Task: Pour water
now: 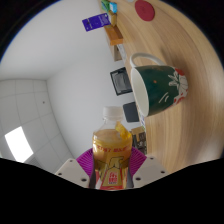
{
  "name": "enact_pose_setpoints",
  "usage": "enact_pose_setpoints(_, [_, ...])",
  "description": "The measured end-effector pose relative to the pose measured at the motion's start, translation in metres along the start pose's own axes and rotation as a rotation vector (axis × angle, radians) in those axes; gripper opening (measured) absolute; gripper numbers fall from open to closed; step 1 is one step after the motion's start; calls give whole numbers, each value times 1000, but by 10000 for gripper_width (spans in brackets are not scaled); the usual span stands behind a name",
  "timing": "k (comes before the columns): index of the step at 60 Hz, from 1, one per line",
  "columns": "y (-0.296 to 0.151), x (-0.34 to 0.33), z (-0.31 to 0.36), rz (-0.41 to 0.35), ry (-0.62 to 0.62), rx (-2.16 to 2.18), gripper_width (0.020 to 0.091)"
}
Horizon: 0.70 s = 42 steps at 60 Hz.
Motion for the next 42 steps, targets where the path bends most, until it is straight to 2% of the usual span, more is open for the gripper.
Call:
enact_pose_setpoints(11, [-16,6,-8,-50,27,187,438])
enact_pose_setpoints(19, [-11,6,-11,-35,52,178,437])
enact_pose_setpoints(26, [-4,4,2,-2,55,10,437])
enact_pose_setpoints(30, [-8,2,28,-24,24,-203,436])
enact_pose_setpoints(35, [-35,-21,86,-90,-39,-516,439])
enact_pose_setpoints(42, [-96,-50,148,-279,-34,-1046,440])
Point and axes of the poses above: the point between the fingertips, and its own axes, seen from behind it with the camera up: z to the left, y down, x forward, the way the camera looks, the point moved 5 cm from there along -x, backward, against the way the camera looks, and after that the axes turned 2 degrees about -x, right-handed, at the moved point
